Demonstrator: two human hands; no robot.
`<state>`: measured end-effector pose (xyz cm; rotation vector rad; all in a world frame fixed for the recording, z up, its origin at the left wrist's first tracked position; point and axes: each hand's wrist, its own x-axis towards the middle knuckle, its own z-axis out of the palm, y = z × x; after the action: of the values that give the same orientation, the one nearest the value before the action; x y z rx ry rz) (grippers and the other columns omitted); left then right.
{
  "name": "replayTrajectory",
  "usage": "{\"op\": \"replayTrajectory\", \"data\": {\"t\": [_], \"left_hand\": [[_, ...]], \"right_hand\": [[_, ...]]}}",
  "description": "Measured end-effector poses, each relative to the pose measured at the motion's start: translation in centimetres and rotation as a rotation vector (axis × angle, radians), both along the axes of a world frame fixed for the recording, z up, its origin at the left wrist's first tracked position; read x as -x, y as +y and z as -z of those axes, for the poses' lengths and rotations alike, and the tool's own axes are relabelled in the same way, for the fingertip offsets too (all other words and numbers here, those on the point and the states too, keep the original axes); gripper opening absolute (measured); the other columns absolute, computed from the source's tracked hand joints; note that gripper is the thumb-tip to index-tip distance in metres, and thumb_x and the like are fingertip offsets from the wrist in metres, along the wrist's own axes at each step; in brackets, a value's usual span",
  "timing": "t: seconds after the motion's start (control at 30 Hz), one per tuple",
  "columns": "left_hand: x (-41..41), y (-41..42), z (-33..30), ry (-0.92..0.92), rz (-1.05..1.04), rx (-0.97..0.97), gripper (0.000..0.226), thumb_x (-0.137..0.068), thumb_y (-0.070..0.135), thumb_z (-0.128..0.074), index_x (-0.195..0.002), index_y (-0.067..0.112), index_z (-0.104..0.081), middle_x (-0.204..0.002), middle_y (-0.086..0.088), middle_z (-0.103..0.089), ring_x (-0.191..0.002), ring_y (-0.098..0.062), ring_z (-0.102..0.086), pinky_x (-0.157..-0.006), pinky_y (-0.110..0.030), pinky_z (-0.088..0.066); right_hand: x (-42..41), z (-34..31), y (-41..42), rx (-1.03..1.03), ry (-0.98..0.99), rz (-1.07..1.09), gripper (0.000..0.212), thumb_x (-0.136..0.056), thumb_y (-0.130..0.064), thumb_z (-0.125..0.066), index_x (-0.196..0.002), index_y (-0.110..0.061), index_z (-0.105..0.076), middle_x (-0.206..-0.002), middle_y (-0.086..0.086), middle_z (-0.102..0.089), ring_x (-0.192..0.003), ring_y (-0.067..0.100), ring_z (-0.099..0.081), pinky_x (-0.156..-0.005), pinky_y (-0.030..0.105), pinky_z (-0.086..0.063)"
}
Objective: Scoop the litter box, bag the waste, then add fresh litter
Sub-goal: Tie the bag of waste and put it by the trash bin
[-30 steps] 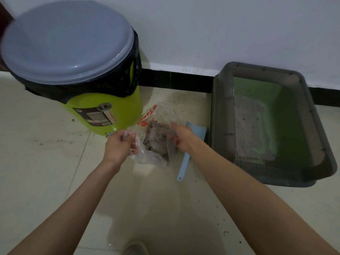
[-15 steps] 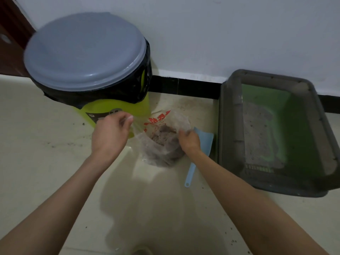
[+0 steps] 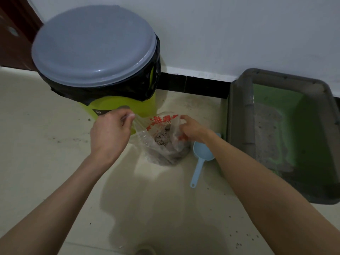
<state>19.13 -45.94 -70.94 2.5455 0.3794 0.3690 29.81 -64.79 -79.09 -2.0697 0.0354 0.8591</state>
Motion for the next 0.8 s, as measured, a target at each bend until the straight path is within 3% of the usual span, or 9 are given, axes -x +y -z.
{"op": "replayTrajectory", "data": {"t": [0.1,0.23,0.33,0.37,0.43,0.53,0.63,0.7,0.8], "left_hand": [[0.1,0.7,0.0,-0.014,0.002,-0.004,0.016,-0.091,0.029,-0.054,-0.089,0.022,-0.068,-0.082,-0.003,-0.071,-0.084,-0.028,-0.064,-0.072,-0.041,-0.05],[-0.2,0.7,-0.1,-0.028,0.008,0.002,0.015,-0.09,0.029,-0.055,-0.087,0.022,-0.068,-0.076,-0.005,-0.07,-0.081,-0.031,-0.063,-0.07,-0.043,-0.05],[-0.4,0.4,-0.3,-0.013,0.009,0.015,0.015,-0.09,0.029,-0.055,-0.087,0.022,-0.068,-0.074,-0.004,-0.069,-0.08,-0.031,-0.063,-0.07,-0.041,-0.051],[-0.4,0.3,-0.3,-0.01,0.012,0.015,0.015,-0.09,0.029,-0.054,-0.087,0.022,-0.068,-0.075,-0.003,-0.07,-0.081,-0.03,-0.063,-0.071,-0.041,-0.051],[-0.4,0.4,-0.3,-0.001,0.013,0.019,0.015,-0.09,0.029,-0.054,-0.087,0.023,-0.067,-0.076,-0.002,-0.07,-0.083,-0.031,-0.064,-0.073,-0.041,-0.051],[-0.3,0.6,-0.2,0.001,0.017,0.007,0.016,-0.091,0.028,-0.054,-0.091,0.019,-0.067,-0.081,-0.006,-0.071,-0.087,-0.033,-0.064,-0.074,-0.04,-0.05],[-0.3,0.7,-0.2,0.024,-0.021,-0.062,0.023,-0.092,0.026,-0.051,-0.086,0.007,-0.063,-0.082,-0.017,-0.068,-0.079,-0.039,-0.06,-0.067,-0.039,-0.045],[-0.4,0.4,-0.6,0.075,-0.051,-0.111,0.027,-0.09,0.023,-0.048,-0.075,0.002,-0.056,-0.07,-0.021,-0.059,-0.066,-0.039,-0.049,-0.06,-0.038,-0.038],[-0.7,-0.4,-1.8,0.162,-0.071,-0.007,0.03,-0.084,0.02,-0.048,-0.06,0.004,-0.044,-0.056,-0.014,-0.046,-0.06,-0.032,-0.04,-0.058,-0.034,-0.033]], "right_hand": [[0.1,0.1,0.4,0.193,-0.045,-0.31,0.051,-0.082,0.009,-0.042,-0.13,-0.006,-0.045,-0.072,0.006,-0.054,-0.057,0.015,-0.048,-0.047,0.022,-0.038],[0.2,-0.3,0.6,0.276,-0.003,-0.356,0.008,-0.079,-0.006,-0.052,-0.087,-0.008,-0.051,-0.051,0.005,-0.052,-0.044,0.02,-0.049,-0.038,0.024,-0.038],[0.5,-0.6,0.0,0.259,0.141,-0.274,0.052,-0.088,-0.02,-0.058,-0.131,-0.005,-0.035,-0.048,0.004,-0.051,-0.038,0.013,-0.043,-0.034,0.018,-0.036],[0.7,-0.7,-0.3,0.297,0.168,-0.29,0.044,-0.09,-0.028,-0.058,-0.122,-0.003,-0.042,-0.047,0.003,-0.049,-0.036,0.012,-0.041,-0.034,0.019,-0.034],[1.0,-0.7,-1.1,0.41,0.222,-0.356,0.035,-0.09,-0.04,-0.056,-0.075,-0.009,-0.049,-0.041,0.0,-0.043,-0.032,0.01,-0.035,-0.037,0.019,-0.03],[1.4,-1.3,-2.0,0.541,0.171,-0.394,0.038,-0.087,-0.029,-0.06,-0.06,-0.01,-0.042,-0.032,-0.003,-0.042,-0.032,0.011,-0.038,-0.039,0.02,-0.032],[1.4,-3.3,-3.0,0.75,-0.133,-0.462,0.027,-0.086,-0.033,-0.062,-0.084,-0.007,-0.054,-0.078,0.006,-0.061,-0.073,0.022,-0.058,-0.06,0.027,-0.042],[1.3,-5.2,-3.6,0.852,-0.271,-0.46,0.037,-0.087,-0.041,-0.059,-0.107,-0.01,-0.057,-0.106,0.008,-0.06,-0.099,0.026,-0.059,-0.072,0.029,-0.041],[0.8,-7.0,-4.4,0.718,-0.205,-0.397,0.036,-0.084,-0.045,-0.063,-0.093,-0.011,-0.058,-0.101,0.009,-0.061,-0.088,0.023,-0.057,-0.07,0.029,-0.042]]}}
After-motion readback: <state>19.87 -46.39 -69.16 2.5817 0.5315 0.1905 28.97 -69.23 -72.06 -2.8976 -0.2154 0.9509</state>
